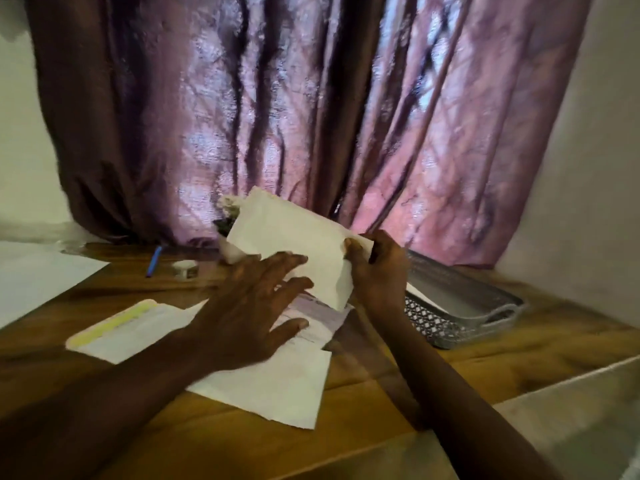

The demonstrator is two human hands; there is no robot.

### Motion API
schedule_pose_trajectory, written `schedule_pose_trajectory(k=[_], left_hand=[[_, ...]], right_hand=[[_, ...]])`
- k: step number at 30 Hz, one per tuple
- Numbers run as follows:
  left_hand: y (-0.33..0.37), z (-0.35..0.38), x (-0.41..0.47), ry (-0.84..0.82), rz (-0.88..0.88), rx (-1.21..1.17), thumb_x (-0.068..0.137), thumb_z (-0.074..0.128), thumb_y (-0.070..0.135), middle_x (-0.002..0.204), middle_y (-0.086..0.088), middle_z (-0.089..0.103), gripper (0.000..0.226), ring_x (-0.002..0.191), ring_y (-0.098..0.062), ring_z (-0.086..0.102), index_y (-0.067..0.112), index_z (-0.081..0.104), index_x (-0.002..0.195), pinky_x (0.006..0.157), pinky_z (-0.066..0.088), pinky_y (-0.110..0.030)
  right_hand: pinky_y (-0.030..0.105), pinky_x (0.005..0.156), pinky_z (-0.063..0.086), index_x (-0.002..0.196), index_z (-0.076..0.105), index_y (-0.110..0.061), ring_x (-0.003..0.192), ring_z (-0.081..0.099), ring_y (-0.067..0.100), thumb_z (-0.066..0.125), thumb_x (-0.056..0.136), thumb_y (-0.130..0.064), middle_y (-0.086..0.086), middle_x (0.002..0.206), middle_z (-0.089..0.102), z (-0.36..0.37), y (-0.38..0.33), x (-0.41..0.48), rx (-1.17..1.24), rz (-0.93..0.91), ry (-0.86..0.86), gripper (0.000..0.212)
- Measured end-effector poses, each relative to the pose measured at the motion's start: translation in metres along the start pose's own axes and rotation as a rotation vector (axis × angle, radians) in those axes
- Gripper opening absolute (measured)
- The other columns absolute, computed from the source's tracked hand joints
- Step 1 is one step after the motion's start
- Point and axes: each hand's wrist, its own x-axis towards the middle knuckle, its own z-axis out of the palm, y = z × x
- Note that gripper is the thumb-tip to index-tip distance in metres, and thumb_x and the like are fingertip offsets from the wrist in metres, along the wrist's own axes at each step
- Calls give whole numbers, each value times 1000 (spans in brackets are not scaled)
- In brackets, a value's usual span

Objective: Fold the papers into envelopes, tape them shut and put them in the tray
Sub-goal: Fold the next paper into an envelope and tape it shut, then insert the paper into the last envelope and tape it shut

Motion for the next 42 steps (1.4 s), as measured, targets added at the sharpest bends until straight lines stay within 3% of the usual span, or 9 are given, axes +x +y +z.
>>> schedule_pose_trajectory(k=[5,8,14,19,22,26,31,36,42], left_hand=[[13,8,5,-183,67,-28,98,32,65,163,-1,34,50,150,-23,30,39,55,134,119,29,-46],[9,12,2,-117,68,-50,96,34,64,153,0,48,45,142,-22,42,38,65,118,110,41,-43],[-1,17,2,-188,22,-139,97,33,68,153,14,42,44,136,-8,42,41,65,111,104,40,-31],[-5,20,2,-246,-1,-180,97,34,68,148,19,47,44,132,-5,44,43,63,117,106,39,-28],[-5,20,2,-270,-8,-197,98,34,66,136,19,54,43,122,-3,49,41,62,120,100,42,-25],[-7,17,1,-275,-51,-229,95,30,72,120,22,58,50,110,-1,52,40,62,114,90,41,-23],[-28,5,-3,-150,-165,-214,96,34,71,110,19,64,45,104,-6,57,38,65,105,90,48,-35],[-70,0,-26,-174,-356,-92,92,44,69,110,12,67,42,104,-12,59,35,67,100,88,50,-37],[-88,1,-33,-353,-456,-115,95,47,66,99,7,62,38,100,-16,57,34,67,99,84,47,-37]], right_hand=[[33,73,53,112,68,-20,74,61,-3,71,90,-20,-5,89,68,-77,29,32,-91,57,265,22],[24,88,44,125,70,-21,101,68,22,63,94,-15,9,117,72,-111,47,52,-285,148,245,32],[43,92,58,106,73,3,103,72,39,63,89,-5,25,108,75,-131,81,69,-763,302,-148,21],[49,109,45,135,56,-5,127,59,38,62,90,-22,21,134,63,-121,87,67,-1285,273,-623,48],[54,114,41,133,58,-12,127,58,37,62,92,-29,18,136,63,-113,79,67,-1392,249,-589,44],[45,98,48,114,71,-21,106,63,29,61,93,-31,8,113,71,-83,44,54,-1059,-164,-286,25],[30,71,48,92,78,-19,76,63,13,64,92,-30,-6,87,72,-7,-2,1,-388,-277,-630,18],[27,95,44,128,69,-30,124,60,19,56,97,-58,-2,137,66,74,-11,-17,-436,-226,-962,44],[49,117,36,145,54,-31,143,43,30,42,97,-70,6,153,50,117,10,-29,-517,-144,-1014,63]])
